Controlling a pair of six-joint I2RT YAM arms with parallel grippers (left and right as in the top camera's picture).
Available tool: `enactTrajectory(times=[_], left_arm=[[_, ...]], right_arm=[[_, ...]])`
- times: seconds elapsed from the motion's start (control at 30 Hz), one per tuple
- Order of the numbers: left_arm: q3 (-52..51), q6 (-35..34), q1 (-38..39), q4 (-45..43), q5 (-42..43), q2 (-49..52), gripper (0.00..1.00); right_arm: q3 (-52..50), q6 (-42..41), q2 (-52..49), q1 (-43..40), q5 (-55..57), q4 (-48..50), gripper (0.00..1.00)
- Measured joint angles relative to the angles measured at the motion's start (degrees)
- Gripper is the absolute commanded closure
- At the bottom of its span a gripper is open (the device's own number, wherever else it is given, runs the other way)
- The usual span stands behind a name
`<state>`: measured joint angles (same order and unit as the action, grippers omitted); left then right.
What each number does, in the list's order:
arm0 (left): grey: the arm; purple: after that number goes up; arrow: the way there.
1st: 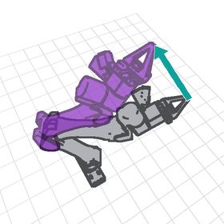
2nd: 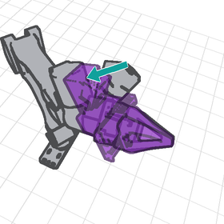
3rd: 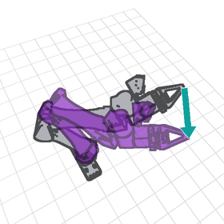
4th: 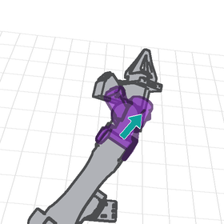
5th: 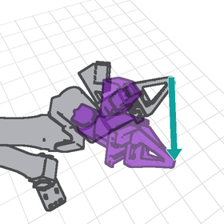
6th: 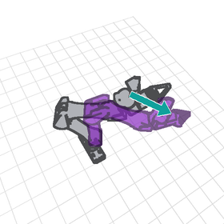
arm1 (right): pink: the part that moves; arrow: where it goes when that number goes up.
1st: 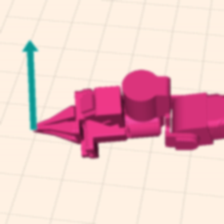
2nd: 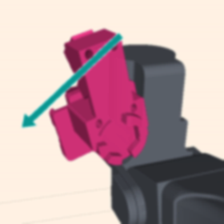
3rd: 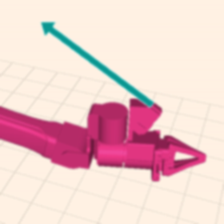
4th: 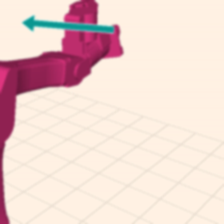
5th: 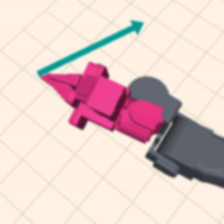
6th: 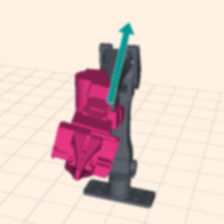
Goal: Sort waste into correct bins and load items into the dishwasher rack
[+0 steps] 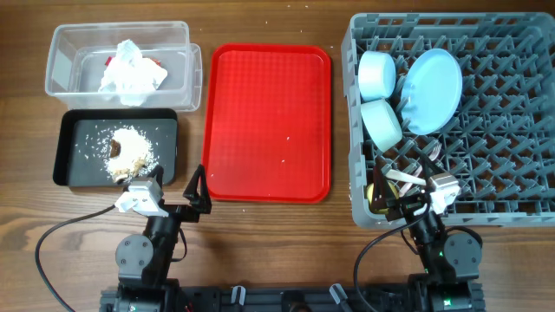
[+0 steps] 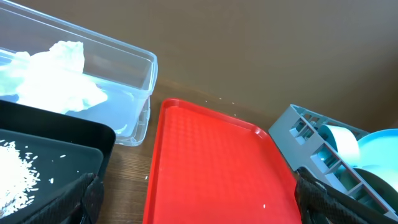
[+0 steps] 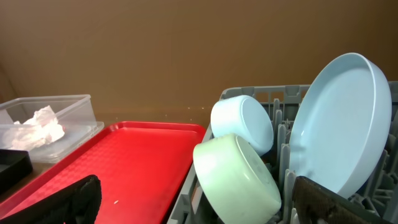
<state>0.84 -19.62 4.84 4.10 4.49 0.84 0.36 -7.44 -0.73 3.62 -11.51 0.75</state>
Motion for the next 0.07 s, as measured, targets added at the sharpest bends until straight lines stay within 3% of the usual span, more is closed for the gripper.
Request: enactTrajectory(times=[0.07], left_arm=[[0.0,0.0,0.0,0.0,0.0,0.0,0.00]], right_arm=[[0.0,0.0,0.0,0.0,0.0,0.0,0.00]])
